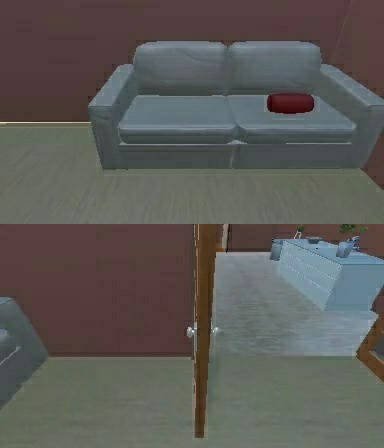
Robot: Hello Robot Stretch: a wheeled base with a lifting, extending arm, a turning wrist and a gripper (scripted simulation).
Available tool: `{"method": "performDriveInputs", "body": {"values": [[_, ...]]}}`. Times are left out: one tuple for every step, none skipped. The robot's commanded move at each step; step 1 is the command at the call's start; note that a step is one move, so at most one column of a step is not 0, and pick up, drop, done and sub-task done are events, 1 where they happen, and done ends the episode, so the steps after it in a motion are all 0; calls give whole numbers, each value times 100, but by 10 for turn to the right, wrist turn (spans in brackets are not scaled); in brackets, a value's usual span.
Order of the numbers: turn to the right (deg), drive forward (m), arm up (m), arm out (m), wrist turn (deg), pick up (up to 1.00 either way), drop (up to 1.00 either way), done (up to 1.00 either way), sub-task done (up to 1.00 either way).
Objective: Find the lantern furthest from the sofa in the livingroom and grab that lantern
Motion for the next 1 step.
{"method": "performDriveInputs", "body": {"values": [[360, 0, 0, 0, 0, 0, 0, 0, 0]]}}
